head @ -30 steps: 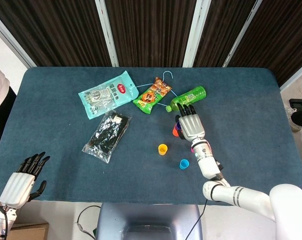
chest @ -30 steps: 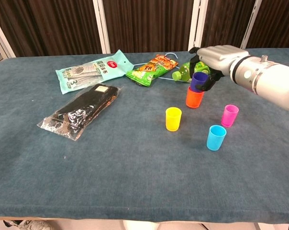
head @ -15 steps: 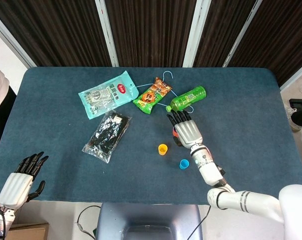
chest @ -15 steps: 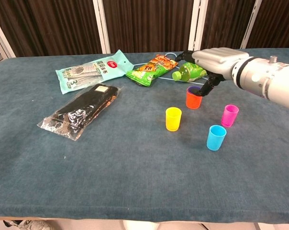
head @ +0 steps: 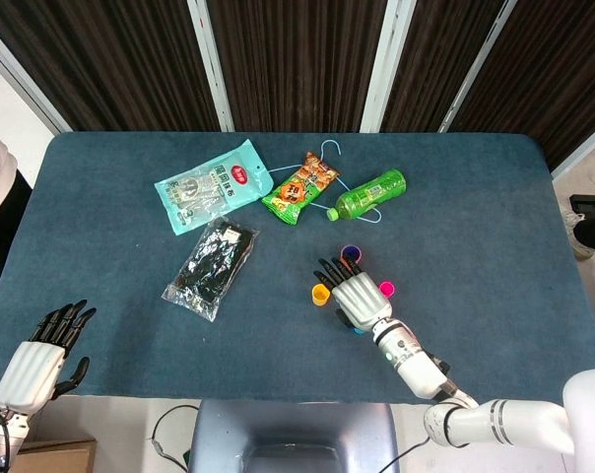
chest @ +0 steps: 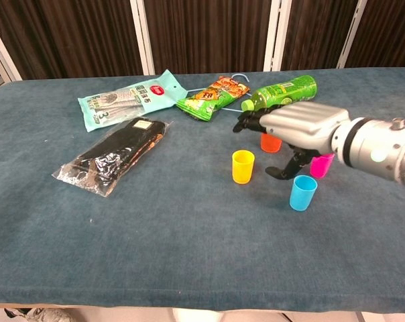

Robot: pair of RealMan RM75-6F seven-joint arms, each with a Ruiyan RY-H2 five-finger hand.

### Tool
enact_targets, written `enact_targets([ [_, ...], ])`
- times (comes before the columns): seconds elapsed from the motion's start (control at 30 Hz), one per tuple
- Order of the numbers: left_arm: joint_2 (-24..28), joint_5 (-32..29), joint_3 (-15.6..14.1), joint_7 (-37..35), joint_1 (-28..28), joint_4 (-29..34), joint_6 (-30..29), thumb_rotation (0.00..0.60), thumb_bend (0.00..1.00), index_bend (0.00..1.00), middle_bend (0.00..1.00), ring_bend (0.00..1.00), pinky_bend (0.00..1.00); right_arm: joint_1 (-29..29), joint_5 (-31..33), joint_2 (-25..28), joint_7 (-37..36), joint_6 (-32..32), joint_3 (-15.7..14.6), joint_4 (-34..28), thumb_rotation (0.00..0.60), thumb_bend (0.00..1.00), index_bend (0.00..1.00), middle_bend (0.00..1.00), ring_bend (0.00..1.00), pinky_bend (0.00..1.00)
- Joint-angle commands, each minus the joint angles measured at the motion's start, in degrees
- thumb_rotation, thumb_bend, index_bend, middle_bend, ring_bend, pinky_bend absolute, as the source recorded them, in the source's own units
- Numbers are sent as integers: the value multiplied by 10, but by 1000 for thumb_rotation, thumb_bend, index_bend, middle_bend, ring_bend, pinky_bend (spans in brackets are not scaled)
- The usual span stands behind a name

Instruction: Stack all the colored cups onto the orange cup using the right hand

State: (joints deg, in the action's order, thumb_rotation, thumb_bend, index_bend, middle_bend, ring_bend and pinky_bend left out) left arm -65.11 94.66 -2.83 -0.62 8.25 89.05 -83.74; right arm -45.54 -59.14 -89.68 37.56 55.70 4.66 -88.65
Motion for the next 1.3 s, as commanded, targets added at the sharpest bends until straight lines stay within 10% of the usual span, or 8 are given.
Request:
enact_targets([
  [0.03,1,-2,1,-2,1,-1,2,600,468,0,0,0,116,-11,18,-37,7,-9,9,41,600,513,288,0,0,0],
  [0.67,4,-4,2,-11,0,-3,2,600,469,0,0,0,116,-28,47,-119,24,8,39,128,600,514,640,45,0,27],
  [1.3,3,-1,0,-4,0,-1,3,600,469,0,0,0,116,-10,67,-65,12,92,124,121,600,513,660,73,0,32],
])
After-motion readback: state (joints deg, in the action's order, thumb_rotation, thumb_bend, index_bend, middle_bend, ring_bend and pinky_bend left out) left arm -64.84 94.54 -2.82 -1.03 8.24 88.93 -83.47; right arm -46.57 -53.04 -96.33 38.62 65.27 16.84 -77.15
